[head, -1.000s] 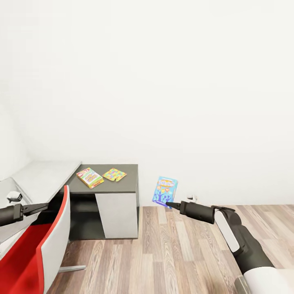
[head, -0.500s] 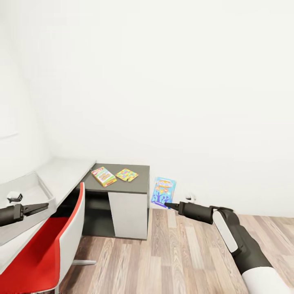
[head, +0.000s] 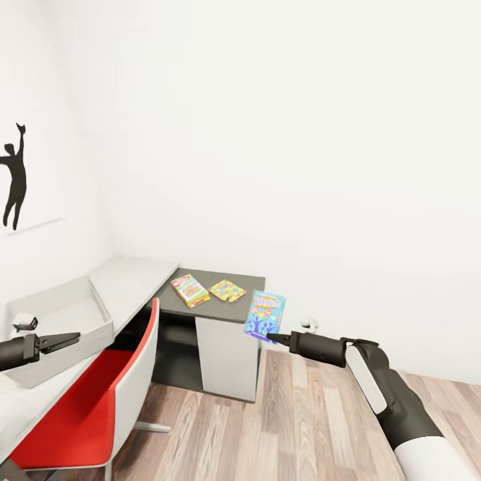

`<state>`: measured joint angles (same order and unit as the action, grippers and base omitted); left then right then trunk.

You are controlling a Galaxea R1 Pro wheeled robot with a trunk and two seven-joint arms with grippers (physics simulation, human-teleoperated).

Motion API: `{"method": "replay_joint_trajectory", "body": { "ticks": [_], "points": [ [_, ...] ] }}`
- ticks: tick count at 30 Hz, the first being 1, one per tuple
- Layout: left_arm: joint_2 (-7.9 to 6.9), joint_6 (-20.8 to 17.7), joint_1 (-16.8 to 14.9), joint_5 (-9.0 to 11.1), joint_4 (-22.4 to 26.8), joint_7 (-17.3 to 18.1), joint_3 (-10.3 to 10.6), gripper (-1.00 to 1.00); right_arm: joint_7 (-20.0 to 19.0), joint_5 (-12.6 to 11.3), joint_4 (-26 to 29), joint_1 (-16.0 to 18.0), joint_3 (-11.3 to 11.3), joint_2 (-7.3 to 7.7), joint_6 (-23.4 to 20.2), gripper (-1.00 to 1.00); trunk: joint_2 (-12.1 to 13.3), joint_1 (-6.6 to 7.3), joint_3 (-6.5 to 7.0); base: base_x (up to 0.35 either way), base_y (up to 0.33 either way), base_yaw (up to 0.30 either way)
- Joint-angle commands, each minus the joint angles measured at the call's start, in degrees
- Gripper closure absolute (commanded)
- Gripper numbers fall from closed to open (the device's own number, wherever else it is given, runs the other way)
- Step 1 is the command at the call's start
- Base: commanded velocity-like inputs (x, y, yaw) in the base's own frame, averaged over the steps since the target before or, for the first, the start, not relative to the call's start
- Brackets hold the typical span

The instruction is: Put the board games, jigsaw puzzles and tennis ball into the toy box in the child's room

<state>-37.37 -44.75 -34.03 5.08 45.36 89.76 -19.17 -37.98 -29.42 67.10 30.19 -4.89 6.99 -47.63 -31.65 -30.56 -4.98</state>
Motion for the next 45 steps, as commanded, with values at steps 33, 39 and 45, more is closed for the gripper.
{"method": "replay_joint_trajectory", "body": {
  "ticks": [33,39,45],
  "points": [
    [0.46,-0.69,-0.07,-0.07,0.00,0.25,0.01,-1.00,0.10,-0.46,0.05,0.04,-1.26,-0.01,-0.27,1.00,-0.10,-0.05,1.46,0.281,-0.111,0.251],
    [0.46,-0.69,-0.07,-0.07,0.00,0.25,0.01,-1.00,0.34,-0.46,0.05,0.04,-1.26,-0.04,-0.27,1.00,-0.10,-0.05,1.74,0.273,0.000,0.252],
    [0.46,-0.69,-0.07,-0.07,0.00,0.25,0.01,-1.00,0.36,-0.46,0.05,0.04,-1.27,-0.03,-0.27,1.00,-0.10,-0.05,2.02,0.273,0.000,0.253]
  ]
}}
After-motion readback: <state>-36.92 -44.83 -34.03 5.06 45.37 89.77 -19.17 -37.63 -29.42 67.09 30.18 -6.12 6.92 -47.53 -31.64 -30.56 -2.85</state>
